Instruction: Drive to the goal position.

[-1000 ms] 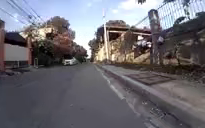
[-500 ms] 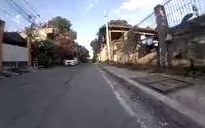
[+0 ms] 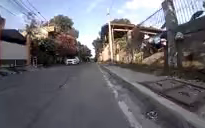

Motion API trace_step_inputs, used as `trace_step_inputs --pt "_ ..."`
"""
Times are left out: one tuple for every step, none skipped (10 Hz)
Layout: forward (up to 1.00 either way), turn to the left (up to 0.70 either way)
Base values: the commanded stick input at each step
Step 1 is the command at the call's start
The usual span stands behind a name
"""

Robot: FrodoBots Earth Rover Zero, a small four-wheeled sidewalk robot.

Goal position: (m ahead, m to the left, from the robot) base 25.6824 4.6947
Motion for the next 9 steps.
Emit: trace_step_inputs --pt "0.86 0.00" --pt "0.86 0.00" --pt "0.86 0.00" --pt "0.86 0.00" --pt "0.86 0.00" --pt "0.86 0.00" --pt "0.86 0.00" --pt "0.86 0.00" --pt "0.86 0.00"
